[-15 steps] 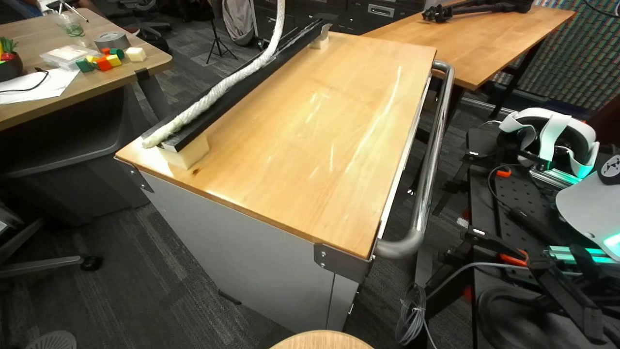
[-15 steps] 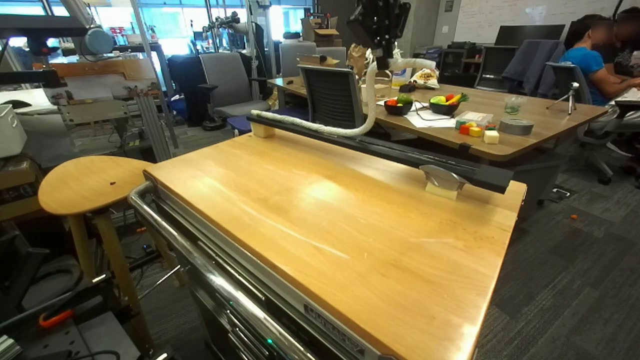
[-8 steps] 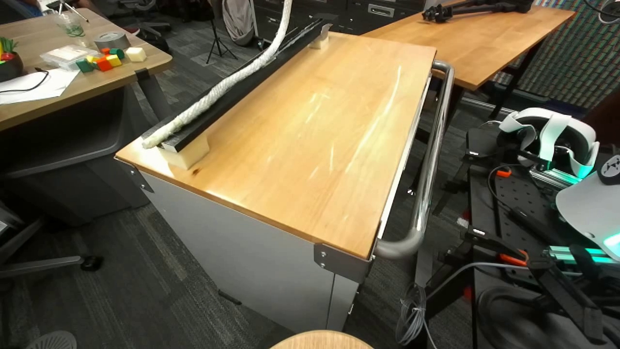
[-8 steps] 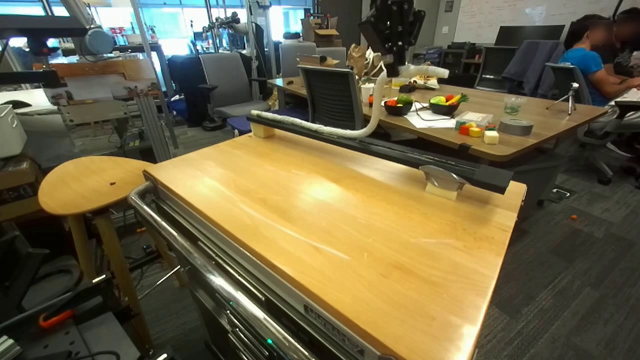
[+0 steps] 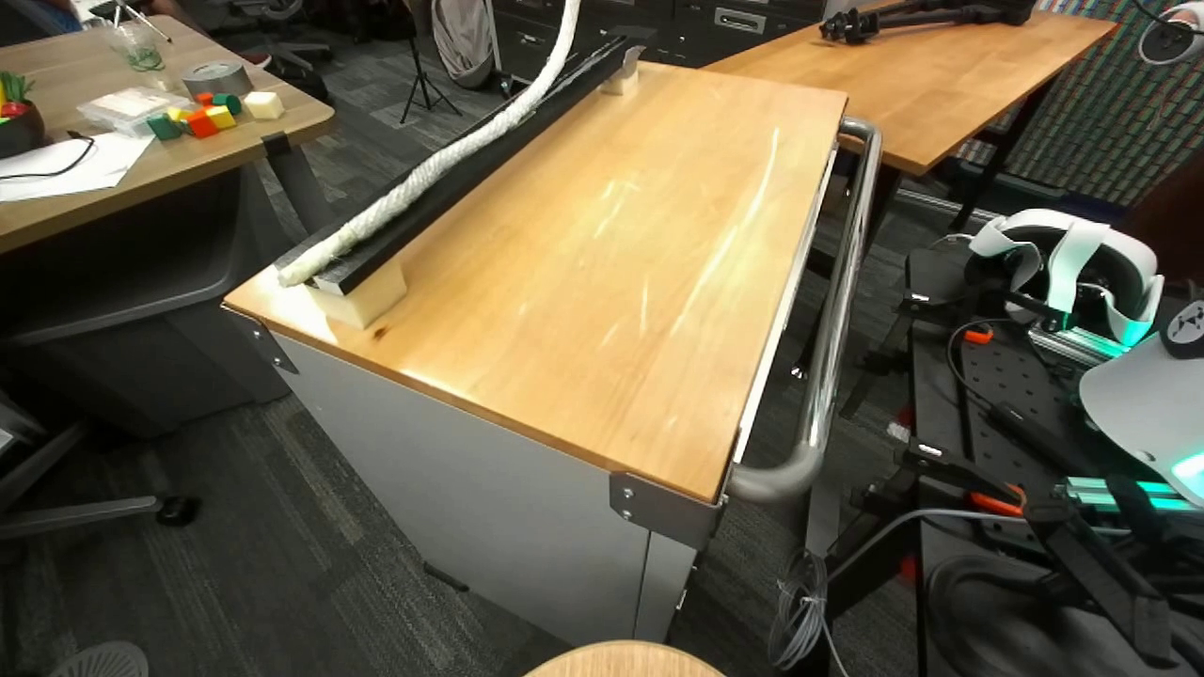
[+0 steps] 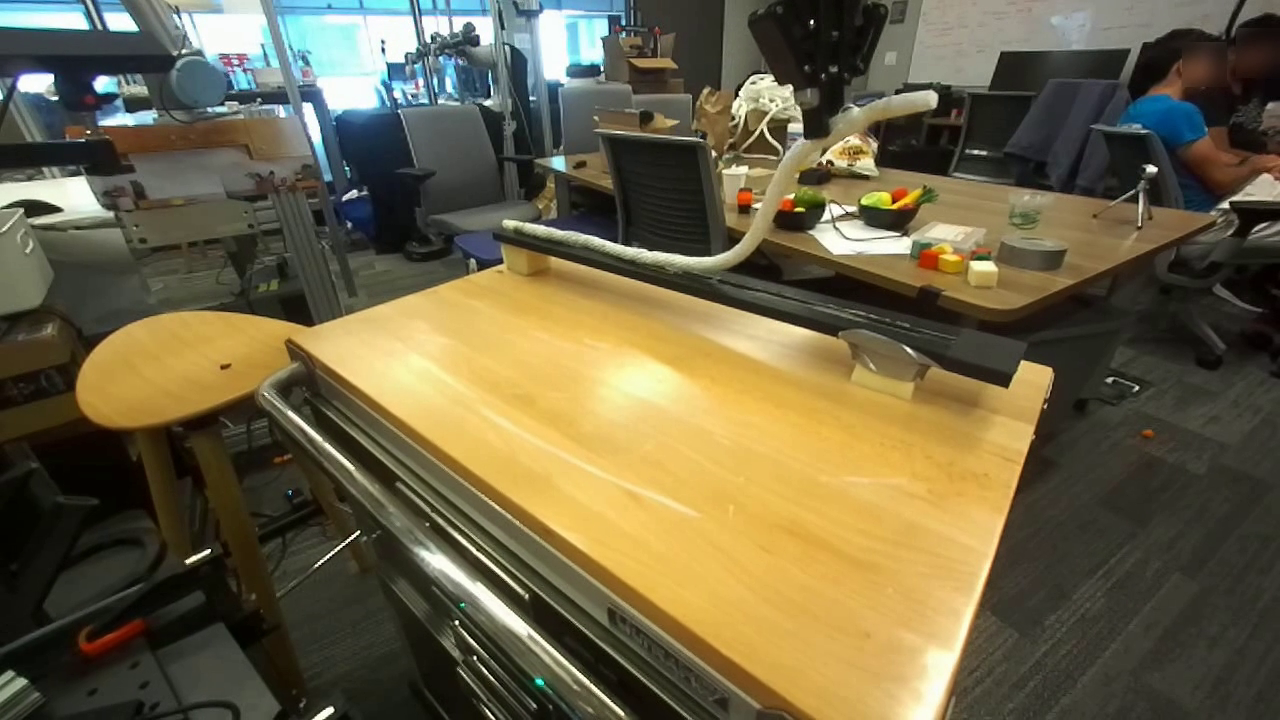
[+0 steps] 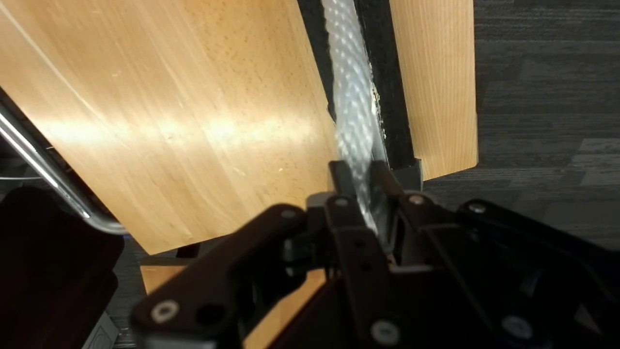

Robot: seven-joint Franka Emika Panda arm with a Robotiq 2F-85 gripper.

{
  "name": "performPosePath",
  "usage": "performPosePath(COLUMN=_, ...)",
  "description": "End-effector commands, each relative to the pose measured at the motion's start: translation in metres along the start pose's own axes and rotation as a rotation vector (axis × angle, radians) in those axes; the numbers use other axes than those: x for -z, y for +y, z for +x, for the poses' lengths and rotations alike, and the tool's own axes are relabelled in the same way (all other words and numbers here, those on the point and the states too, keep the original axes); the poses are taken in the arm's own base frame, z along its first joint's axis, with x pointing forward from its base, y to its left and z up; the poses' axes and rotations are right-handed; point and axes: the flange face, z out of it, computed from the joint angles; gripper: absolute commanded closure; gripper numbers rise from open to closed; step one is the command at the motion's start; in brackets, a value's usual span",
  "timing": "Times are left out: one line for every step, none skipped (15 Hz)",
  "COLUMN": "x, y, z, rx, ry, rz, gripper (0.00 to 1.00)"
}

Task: Put the rope along the center of the black object

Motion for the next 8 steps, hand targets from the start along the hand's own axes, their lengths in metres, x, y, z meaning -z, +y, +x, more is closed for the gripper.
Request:
performPosePath(x=0.006, y=-0.013, z=-0.007, rx=0.025, ry=0.045, rz=-0.029, gripper=0.87)
performPosePath(x=0.004, y=-0.015, z=-0.01, rx=0.033, ry=0.052, rz=-0.038, gripper=0.88)
performPosePath(x=0.002, y=-0.016, z=-0.013, rx=0.041, ry=0.06, rz=-0.049, gripper=0.87)
performPosePath(x=-0.001, y=-0.017, z=-0.016, rx=0.048, ry=0.068, rz=-0.057, gripper=0.89)
performPosePath(x=-0.006, y=-0.018, z=-0.019, rx=0.056, ry=0.073, rz=-0.065, gripper=0.89)
performPosePath(x=-0.009, y=-0.019, z=-0.021, rx=0.061, ry=0.079, rz=-0.074, gripper=0.89)
performPosePath(x=-0.013, y=-0.021, z=-0.022, rx=0.067, ry=0.086, rz=-0.084, gripper=0.9)
performPosePath(x=-0.016, y=-0.021, z=-0.023, rx=0.072, ry=0.091, rz=-0.093, gripper=0.9)
